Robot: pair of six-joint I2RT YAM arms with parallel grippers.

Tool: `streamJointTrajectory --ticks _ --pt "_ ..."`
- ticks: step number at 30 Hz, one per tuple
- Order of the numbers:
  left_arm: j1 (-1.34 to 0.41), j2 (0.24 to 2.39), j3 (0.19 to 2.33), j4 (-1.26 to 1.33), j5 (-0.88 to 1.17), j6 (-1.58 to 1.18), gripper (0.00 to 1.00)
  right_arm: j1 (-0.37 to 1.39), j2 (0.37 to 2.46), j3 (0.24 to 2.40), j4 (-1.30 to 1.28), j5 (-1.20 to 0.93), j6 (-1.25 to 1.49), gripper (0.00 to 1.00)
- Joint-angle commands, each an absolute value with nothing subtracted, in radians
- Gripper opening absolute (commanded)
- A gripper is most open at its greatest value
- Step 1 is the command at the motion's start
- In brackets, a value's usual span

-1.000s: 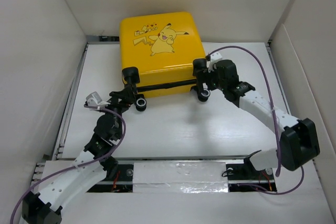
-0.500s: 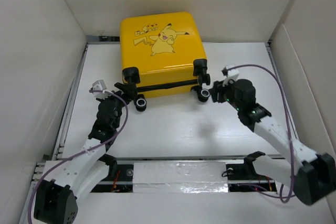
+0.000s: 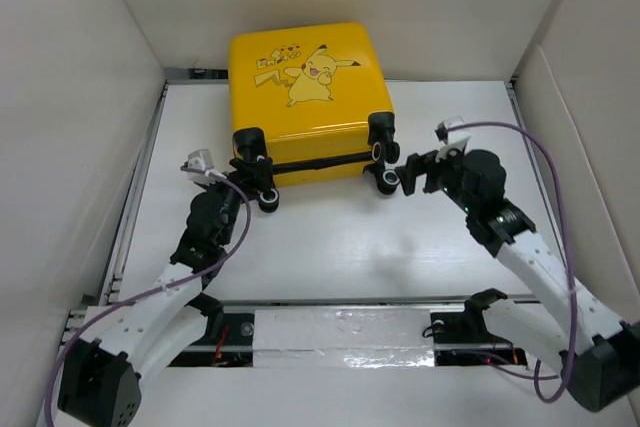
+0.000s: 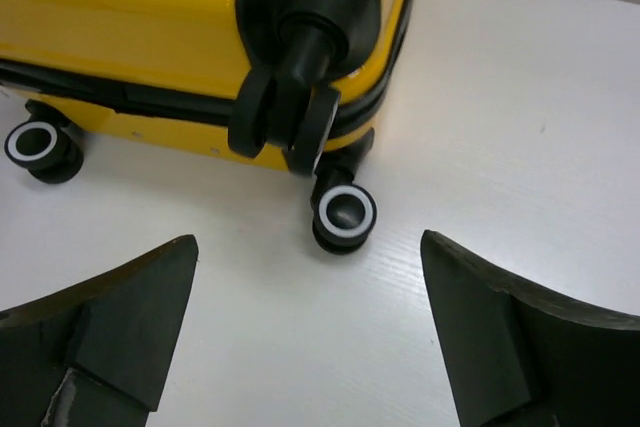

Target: Pack the luggage

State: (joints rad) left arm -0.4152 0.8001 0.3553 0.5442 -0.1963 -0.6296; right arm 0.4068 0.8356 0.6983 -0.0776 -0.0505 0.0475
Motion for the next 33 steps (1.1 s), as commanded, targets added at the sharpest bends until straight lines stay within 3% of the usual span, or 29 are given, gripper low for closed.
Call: streamJointTrajectory --ticks 1,10,13,15,16,17,19,23,33 --pt "-0.417 0.698 0.377 0.571 -0.273 -0.618 0.89 0.414 1.033 0.885 -0.042 -0.132 -0.018 1.0" --pt "-0.407 0.658 0.377 0.508 -0.345 -0.614 0.9 0.423 1.414 1.1 -0.038 -0.137 -0.002 1.0" --pt "-0.387 0.673 0.387 0.497 -0.345 -0.612 0.9 0.414 1.498 1.134 -0.012 -0.087 0.032 0.89" --pt "-0.377 0.695 0.396 0.495 -0.336 -0.609 0.91 0.404 1.532 1.155 -0.015 -0.103 0.031 0.71" --pt "-0.368 0.704 0.399 0.502 -0.33 -0.607 0.9 0.403 1.545 1.163 -0.015 -0.101 0.023 0.56" --pt "-0.368 0.715 0.403 0.508 -0.315 -0.604 0.9 0.403 1.539 1.151 -0.011 -0.086 0.028 0.21" --pt "-0.357 0.752 0.414 0.523 -0.295 -0.601 0.9 0.403 1.481 1.071 0.086 -0.043 0.051 0.0" --pt "-0.333 0.831 0.436 0.577 -0.201 -0.595 0.9 0.403 1.323 0.907 0.181 0.04 0.083 0.0" --pt "-0.385 0.925 0.488 0.634 -0.017 -0.557 0.88 0.307 0.873 0.617 0.04 0.055 0.115 0.0"
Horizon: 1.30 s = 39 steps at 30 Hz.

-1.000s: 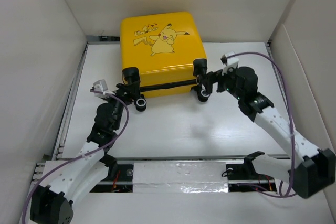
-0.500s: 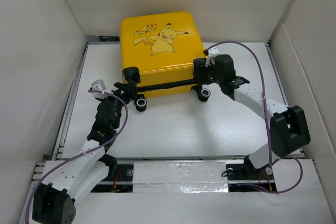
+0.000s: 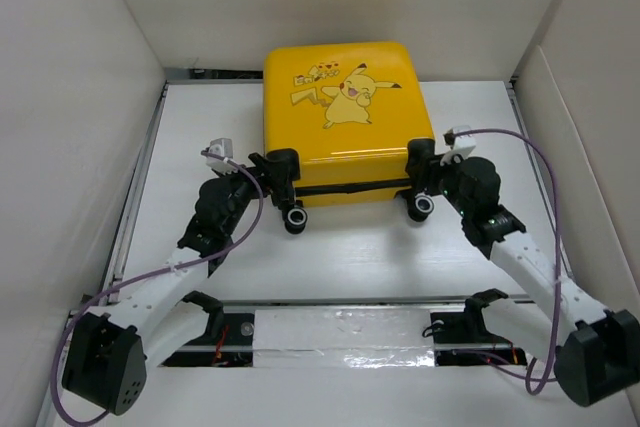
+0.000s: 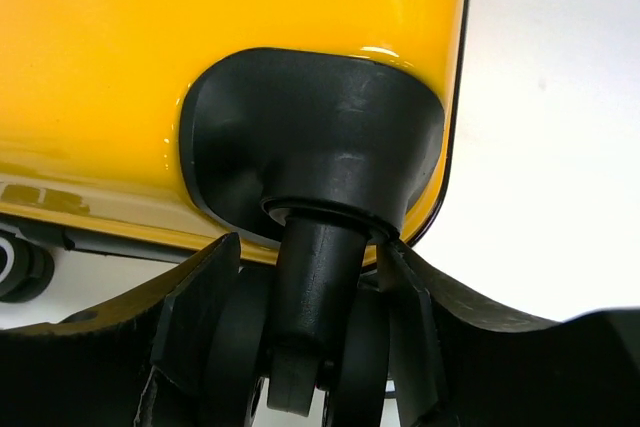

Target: Pack the luggage

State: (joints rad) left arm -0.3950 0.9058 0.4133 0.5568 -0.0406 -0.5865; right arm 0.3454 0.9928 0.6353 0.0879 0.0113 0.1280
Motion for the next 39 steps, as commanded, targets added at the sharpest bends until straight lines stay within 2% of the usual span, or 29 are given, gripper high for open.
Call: streamJointTrajectory --ticks 1,6,7,8,9,10,12,13,15,16,17,19,21,22,23,26,27,30,34,35,39 --pt "-0.385 0.93 0.491 0.635 -0.006 -0.557 0.88 0.307 0.853 0.606 0.023 0.063 0.114 0.0" --pt "-0.385 0.899 0.479 0.646 0.054 -0.563 0.86 0.249 0.831 0.62 -0.049 0.019 0.109 0.02" --pt "-0.385 0.872 0.463 0.634 0.035 -0.561 0.85 0.249 0.83 0.633 -0.064 0.008 0.106 0.11" --pt "-0.385 0.833 0.445 0.606 -0.012 -0.561 0.82 0.249 0.824 0.656 -0.075 -0.024 0.101 0.38" --pt "-0.385 0.748 0.392 0.591 -0.049 -0.564 0.73 0.249 0.818 0.667 -0.069 -0.058 0.098 0.48" --pt "-0.385 0.706 0.361 0.569 -0.076 -0.569 0.69 0.249 0.818 0.667 -0.071 -0.067 0.095 0.57" --pt "-0.385 0.573 0.299 0.497 -0.133 -0.586 0.57 0.249 0.798 0.687 -0.09 -0.077 0.087 0.69" --pt "-0.385 0.539 0.241 0.476 -0.147 -0.606 0.37 0.249 0.792 0.69 -0.091 -0.081 0.083 0.72" --pt "-0.385 0.477 0.197 0.428 -0.12 -0.609 0.24 0.249 0.776 0.704 -0.101 -0.094 0.083 0.78" --pt "-0.394 0.476 0.171 0.408 -0.095 -0.614 0.13 0.258 0.772 0.709 -0.107 -0.106 0.08 0.8" --pt "-0.394 0.48 0.16 0.402 -0.071 -0.614 0.09 0.258 0.769 0.713 -0.112 -0.107 0.077 0.87" --pt "-0.394 0.509 0.097 0.449 0.026 -0.615 0.06 0.267 0.75 0.733 -0.135 -0.109 0.058 0.9" --pt "-0.394 0.555 0.054 0.585 0.101 -0.633 0.13 0.278 0.735 0.742 -0.143 -0.11 0.055 0.9" --pt "-0.394 0.577 0.029 0.635 0.116 -0.638 0.22 0.278 0.72 0.75 -0.143 -0.104 0.054 0.9" --pt "-0.394 0.603 0.023 0.678 0.126 -0.638 0.27 0.29 0.712 0.752 -0.143 -0.103 0.055 0.88" --pt "-0.394 0.719 0.017 0.817 0.144 -0.638 0.28 0.324 0.696 0.756 -0.133 -0.11 0.06 0.57" --pt "-0.403 0.774 0.012 0.898 0.162 -0.641 0.28 0.336 0.696 0.756 -0.124 -0.113 0.061 0.39" --pt "-0.469 0.878 0.017 1.029 0.125 -0.649 0.28 0.399 0.701 0.742 -0.069 -0.138 0.08 0.21" --pt "-0.705 0.953 0.087 1.074 -0.13 -0.585 0.31 0.512 0.765 0.759 -0.031 -0.117 0.094 0.22" --pt "-0.736 0.96 0.094 1.075 -0.222 -0.577 0.32 0.558 0.781 0.765 -0.026 -0.106 0.092 0.23" --pt "-0.756 0.994 0.083 1.126 -0.308 -0.6 0.36 0.644 0.842 0.772 0.047 -0.092 0.103 0.26"
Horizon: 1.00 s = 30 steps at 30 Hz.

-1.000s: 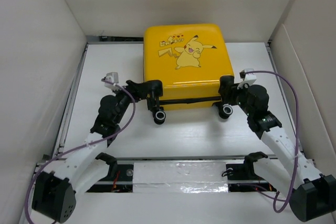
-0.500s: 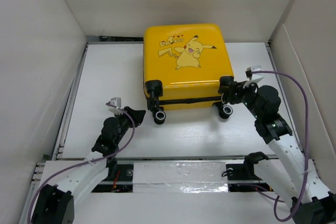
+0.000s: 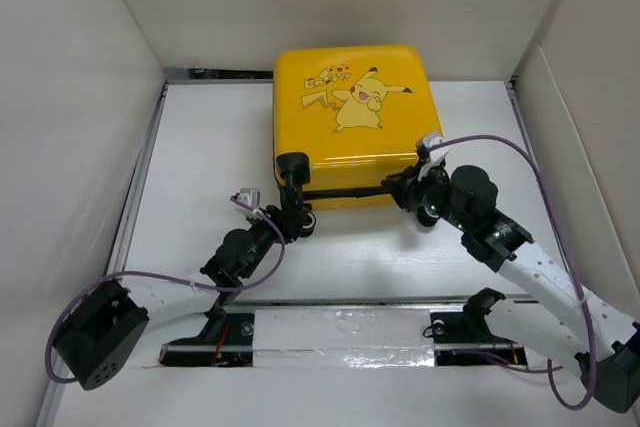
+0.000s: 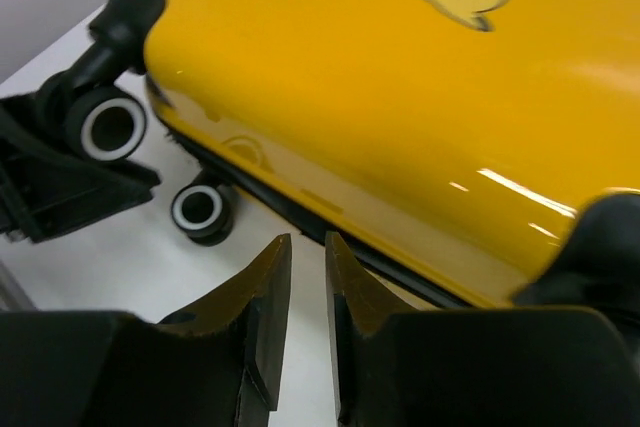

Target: Pack the luggage

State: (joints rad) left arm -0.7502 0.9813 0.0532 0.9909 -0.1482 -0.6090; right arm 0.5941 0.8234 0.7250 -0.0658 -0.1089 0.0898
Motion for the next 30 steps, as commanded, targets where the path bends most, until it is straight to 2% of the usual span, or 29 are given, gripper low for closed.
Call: streamJointTrajectory --ticks 1,5,8,11,12,14,17,21,23,24,27,29,30 --pt "-0.756 1.002 0.074 1.144 -0.327 -0.606 0.36 0.658 0.851 0.77 0.061 -0.106 0.106 0.27" --pt "-0.765 1.064 0.095 1.204 -0.419 -0.621 0.37 0.722 0.899 0.776 0.098 -0.123 0.117 0.29" --pt "-0.765 1.149 0.127 1.3 -0.419 -0.606 0.37 0.752 0.916 0.772 0.11 -0.097 0.13 0.36" --pt "-0.804 1.219 0.164 1.331 -0.451 -0.586 0.38 0.765 0.888 0.773 0.052 -0.013 0.124 0.54" --pt "-0.828 1.241 0.169 1.347 -0.477 -0.578 0.38 0.765 0.875 0.767 0.038 0.0 0.126 0.64" --pt "-0.838 1.256 0.17 1.376 -0.511 -0.569 0.39 0.765 0.841 0.755 0.029 0.066 0.127 0.68" --pt "-0.868 1.267 0.175 1.417 -0.558 -0.565 0.4 0.765 0.828 0.736 0.011 0.064 0.124 0.68" --pt "-0.916 1.322 0.198 1.503 -0.746 -0.525 0.41 0.765 0.809 0.706 0.024 0.035 0.126 0.66" --pt "-0.937 1.37 0.219 1.574 -0.825 -0.45 0.41 0.765 0.792 0.689 0.017 0.047 0.129 0.59" --pt "-0.937 1.42 0.224 1.656 -0.869 -0.421 0.41 0.765 0.779 0.684 0.003 0.061 0.13 0.52" --pt "-0.937 1.494 0.259 1.738 -0.914 -0.338 0.41 0.765 0.721 0.678 -0.104 0.126 0.133 0.38" --pt "-0.937 1.522 0.294 1.741 -0.942 -0.31 0.4 0.746 0.674 0.675 -0.142 0.176 0.141 0.4" --pt "-0.937 1.541 0.299 1.758 -0.954 -0.298 0.39 0.746 0.657 0.673 -0.182 0.195 0.147 0.46"
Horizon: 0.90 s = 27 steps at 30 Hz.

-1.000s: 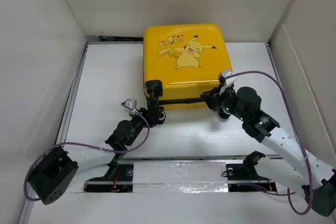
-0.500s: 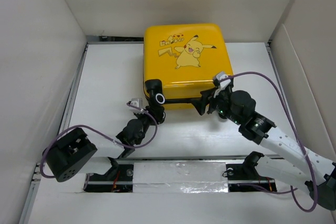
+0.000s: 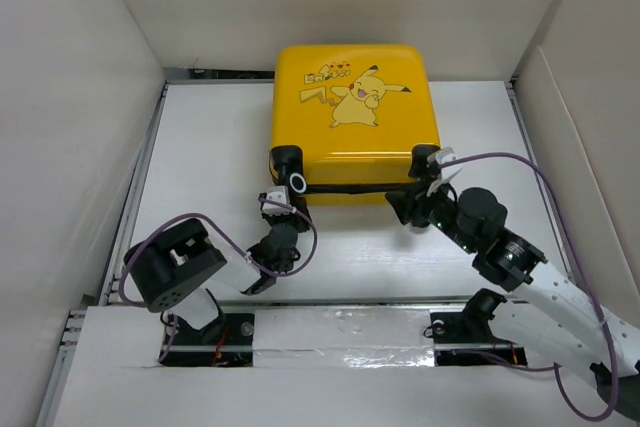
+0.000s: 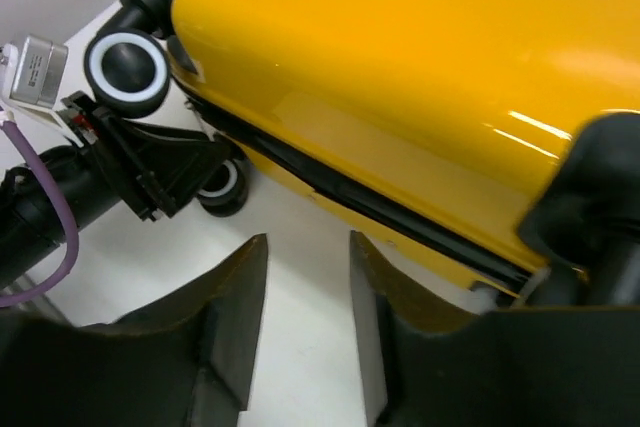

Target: Pack the luggage

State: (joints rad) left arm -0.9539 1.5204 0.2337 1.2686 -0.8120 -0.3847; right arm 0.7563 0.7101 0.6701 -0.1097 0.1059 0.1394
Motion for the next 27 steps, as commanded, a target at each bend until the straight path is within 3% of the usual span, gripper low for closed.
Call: streamJointTrajectory --ticks 1,3,4,6,10,13,18,22,27 --pt "-0.937 1.545 0.296 1.764 -0.957 -0.285 0.38 0.732 0.643 0.672 -0.195 0.225 0.153 0.51" --pt "-0.946 1.543 0.293 1.752 -0.968 -0.285 0.38 0.704 0.608 0.669 -0.222 0.242 0.152 0.66" --pt "-0.946 1.54 0.287 1.746 -0.974 -0.278 0.39 0.693 0.6 0.669 -0.232 0.245 0.149 0.69" --pt "-0.946 1.525 0.279 1.744 -0.989 -0.265 0.43 0.658 0.594 0.667 -0.248 0.241 0.144 0.72" --pt "-0.946 1.534 0.262 1.827 -0.992 -0.218 0.64 0.597 0.591 0.643 -0.236 0.206 0.137 0.74" --pt "-0.946 1.554 0.262 1.911 -0.988 -0.173 0.68 0.554 0.606 0.656 -0.293 0.265 0.149 0.8" --pt "-0.917 1.554 0.275 1.924 -0.965 -0.166 0.67 0.519 0.644 0.65 -0.247 0.249 0.135 0.87" --pt "-0.89 1.552 0.276 1.96 -0.939 -0.132 0.57 0.518 0.776 0.666 -0.209 0.203 0.147 0.88" --pt "-0.851 1.548 0.267 2.032 -0.891 -0.118 0.46 0.451 0.836 0.635 -0.072 0.169 0.16 0.69"
